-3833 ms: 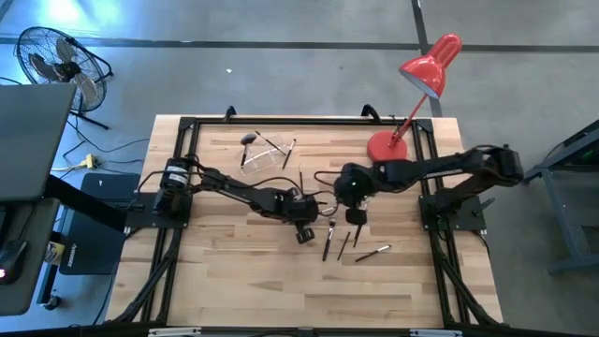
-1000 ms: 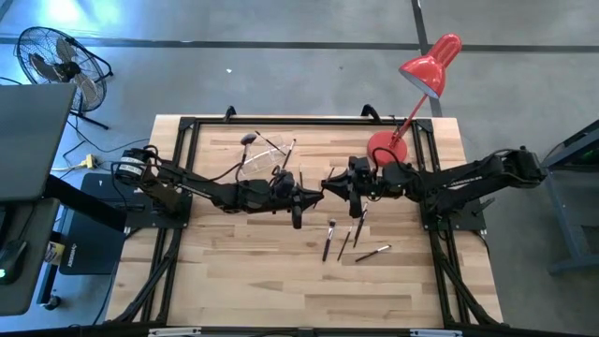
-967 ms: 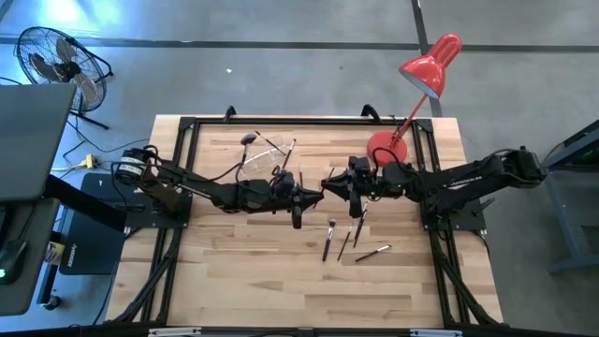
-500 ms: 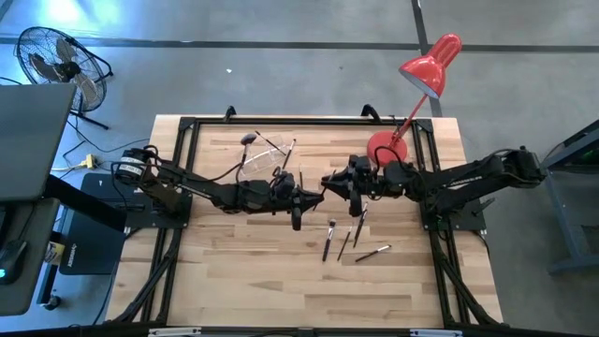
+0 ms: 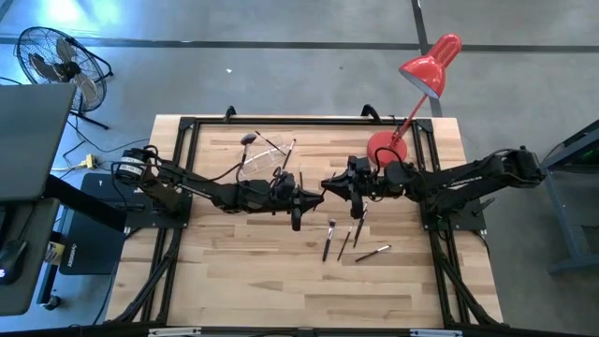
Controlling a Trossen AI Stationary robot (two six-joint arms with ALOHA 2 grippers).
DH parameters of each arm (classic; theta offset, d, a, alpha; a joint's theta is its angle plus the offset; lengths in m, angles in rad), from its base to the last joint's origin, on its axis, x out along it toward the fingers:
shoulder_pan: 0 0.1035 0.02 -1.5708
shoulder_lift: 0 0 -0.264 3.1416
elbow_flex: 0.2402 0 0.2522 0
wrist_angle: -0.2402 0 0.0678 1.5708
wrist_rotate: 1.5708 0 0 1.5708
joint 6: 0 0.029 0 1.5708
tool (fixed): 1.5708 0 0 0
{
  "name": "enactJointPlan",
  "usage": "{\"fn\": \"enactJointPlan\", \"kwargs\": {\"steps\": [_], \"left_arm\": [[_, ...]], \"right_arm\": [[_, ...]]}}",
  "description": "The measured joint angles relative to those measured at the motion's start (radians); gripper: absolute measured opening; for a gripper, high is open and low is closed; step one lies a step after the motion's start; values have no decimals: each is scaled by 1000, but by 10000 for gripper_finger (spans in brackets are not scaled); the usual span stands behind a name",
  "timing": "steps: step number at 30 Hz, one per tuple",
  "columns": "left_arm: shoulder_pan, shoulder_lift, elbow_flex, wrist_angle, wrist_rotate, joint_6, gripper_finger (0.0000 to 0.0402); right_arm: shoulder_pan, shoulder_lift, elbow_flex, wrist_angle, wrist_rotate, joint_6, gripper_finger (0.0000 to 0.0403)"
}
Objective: Put items in baskets/containers
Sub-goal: Put the eyeshadow brush into the transparent organizer
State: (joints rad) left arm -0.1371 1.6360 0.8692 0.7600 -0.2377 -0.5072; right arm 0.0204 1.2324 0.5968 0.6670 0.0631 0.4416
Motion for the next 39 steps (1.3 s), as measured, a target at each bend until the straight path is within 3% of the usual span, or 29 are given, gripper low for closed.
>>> {"fn": "enactJointPlan", "kwargs": {"steps": [13,20,30,39], "left_arm": [[4,0,0,-35,-39,-49,165],[56,-77,4,-215,-4,-80,183],[159,-330,-1,-819,56,-106,184],[164,-728,-310,-867,-42,-129,184]], "right_arm": [[-1,0,-2,-10,-3,-1,13],[-2,0,-2,-26,11,-6,17],[-50,20,-2,-79,86,7,14],[-138,211,61,26,31,77,13]]}}
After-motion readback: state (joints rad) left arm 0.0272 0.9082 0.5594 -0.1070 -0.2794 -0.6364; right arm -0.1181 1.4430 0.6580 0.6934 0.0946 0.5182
